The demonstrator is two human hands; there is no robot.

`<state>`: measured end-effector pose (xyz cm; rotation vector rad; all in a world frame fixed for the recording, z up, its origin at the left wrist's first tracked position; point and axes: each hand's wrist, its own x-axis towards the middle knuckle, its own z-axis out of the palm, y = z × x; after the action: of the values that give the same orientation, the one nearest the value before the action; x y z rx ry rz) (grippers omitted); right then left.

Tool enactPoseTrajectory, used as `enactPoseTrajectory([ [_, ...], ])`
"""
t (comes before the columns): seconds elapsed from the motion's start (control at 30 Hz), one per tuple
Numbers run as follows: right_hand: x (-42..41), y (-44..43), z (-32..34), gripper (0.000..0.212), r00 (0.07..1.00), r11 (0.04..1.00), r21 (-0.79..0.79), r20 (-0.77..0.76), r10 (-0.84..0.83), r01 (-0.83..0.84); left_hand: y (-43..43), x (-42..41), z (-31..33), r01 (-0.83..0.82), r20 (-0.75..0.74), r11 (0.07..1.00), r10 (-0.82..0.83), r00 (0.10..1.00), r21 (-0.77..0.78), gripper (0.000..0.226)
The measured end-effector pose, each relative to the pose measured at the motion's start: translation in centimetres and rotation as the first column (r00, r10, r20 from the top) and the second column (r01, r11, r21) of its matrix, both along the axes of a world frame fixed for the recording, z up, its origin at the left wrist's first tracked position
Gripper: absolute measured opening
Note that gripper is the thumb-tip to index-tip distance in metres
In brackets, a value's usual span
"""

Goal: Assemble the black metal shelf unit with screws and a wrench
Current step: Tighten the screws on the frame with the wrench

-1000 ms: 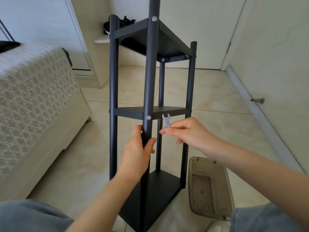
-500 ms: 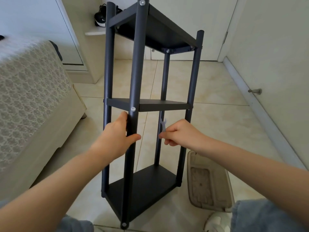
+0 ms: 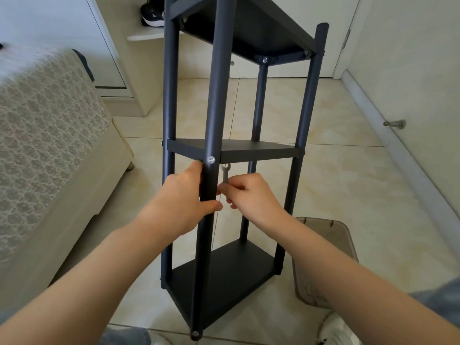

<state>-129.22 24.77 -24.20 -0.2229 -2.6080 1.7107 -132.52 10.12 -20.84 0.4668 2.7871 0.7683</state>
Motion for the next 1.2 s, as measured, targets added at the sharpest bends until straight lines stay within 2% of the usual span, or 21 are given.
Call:
enactPoseTrajectory([
  [0.17,-0.2,-0.5,0.2,0.022,0.997,1.000,-0.006,-0.074,0.006,-0.007,-0.7,-0.2,-0.1,-0.007,-0.014,1.000,0.008,1.000,0.015,0.054],
  [0.4,-0.5,-1.5,-0.7,0.028,0.984,0.999,-0.054,-0.180,0.000,-0.010,-1.0,-0.2,0.3,-0.022,0.000,1.000,0.022,1.000,0.010,0.054],
  [0.53,-0.8,-1.8,-1.2,0.018,0.966,0.998,-0.053,-0.256,-0.035,0.022,-1.1,-0.3,0.7,-0.034,0.012,0.999,0.034,0.999,-0.004,0.053],
  [0.63,-0.9,-1.8,-1.3,0.018,0.955,0.999,-0.031,-0.293,-0.038,0.030,-1.0,-0.2,1.0,-0.050,0.032,0.999,0.050,0.998,0.002,0.051],
  [1.2,-3.0,-2.3,-1.9,0.020,0.935,0.999,-0.033,-0.351,-0.039,0.029,-1.1,0.1,1.9,-0.127,0.123,0.991,0.122,0.985,0.037,0.047],
])
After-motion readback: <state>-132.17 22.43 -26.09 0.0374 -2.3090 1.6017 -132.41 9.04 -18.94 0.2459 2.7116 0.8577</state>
